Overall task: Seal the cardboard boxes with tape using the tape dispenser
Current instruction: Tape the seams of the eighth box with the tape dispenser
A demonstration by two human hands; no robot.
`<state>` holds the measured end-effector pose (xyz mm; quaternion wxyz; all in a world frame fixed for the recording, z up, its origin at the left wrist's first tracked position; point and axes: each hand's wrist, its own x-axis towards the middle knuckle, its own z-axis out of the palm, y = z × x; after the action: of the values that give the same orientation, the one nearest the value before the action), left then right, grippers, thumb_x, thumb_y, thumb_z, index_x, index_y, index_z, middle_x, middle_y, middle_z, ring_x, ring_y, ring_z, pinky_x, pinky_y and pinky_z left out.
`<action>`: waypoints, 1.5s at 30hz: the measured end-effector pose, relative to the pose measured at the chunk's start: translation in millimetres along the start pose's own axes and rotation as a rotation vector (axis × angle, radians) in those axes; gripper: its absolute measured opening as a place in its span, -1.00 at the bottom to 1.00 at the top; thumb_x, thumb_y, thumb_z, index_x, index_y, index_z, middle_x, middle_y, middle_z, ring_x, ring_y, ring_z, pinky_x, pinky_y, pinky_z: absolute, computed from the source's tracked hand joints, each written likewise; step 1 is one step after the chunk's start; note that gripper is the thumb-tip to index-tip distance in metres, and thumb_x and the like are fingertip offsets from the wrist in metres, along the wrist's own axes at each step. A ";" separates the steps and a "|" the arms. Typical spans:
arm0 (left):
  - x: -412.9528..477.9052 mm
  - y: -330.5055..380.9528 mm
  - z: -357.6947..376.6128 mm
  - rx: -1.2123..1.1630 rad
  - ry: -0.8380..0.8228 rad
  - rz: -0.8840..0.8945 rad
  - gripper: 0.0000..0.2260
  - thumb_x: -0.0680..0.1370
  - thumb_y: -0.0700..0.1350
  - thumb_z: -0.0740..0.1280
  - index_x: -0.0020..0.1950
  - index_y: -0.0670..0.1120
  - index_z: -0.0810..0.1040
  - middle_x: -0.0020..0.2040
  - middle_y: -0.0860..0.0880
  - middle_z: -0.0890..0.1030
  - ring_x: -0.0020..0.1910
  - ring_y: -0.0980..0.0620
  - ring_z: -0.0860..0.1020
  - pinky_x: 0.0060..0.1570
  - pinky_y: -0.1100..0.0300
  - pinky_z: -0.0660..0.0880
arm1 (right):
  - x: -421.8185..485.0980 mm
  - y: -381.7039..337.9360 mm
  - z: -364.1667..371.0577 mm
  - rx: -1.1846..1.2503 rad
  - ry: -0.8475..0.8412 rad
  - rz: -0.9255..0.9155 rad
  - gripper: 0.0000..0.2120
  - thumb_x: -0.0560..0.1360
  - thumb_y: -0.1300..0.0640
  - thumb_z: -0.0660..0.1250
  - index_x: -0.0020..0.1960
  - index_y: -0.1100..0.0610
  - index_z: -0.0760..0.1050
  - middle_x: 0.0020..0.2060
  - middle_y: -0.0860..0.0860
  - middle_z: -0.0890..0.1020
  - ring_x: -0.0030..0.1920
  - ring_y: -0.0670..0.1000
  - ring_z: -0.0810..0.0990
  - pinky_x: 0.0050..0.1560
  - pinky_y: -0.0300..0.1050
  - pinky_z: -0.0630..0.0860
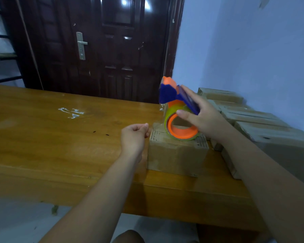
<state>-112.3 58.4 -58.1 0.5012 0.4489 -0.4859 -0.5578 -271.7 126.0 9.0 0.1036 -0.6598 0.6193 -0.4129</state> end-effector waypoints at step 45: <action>-34.6 -35.8 10.1 0.117 -0.168 0.294 -0.51 0.59 0.08 0.17 0.50 0.00 0.23 0.29 0.20 0.36 0.29 0.29 0.28 0.13 0.49 0.25 | -14.6 27.5 25.4 0.400 0.276 -0.045 -0.34 0.52 0.03 0.33 0.53 -0.07 0.11 0.37 -0.18 0.39 0.31 -0.23 0.41 0.16 -0.37 0.43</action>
<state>-123.4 94.6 -91.9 0.5082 0.3533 -0.6181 -0.4846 -273.2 123.9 -31.1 0.1374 -0.5770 0.5186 -0.6158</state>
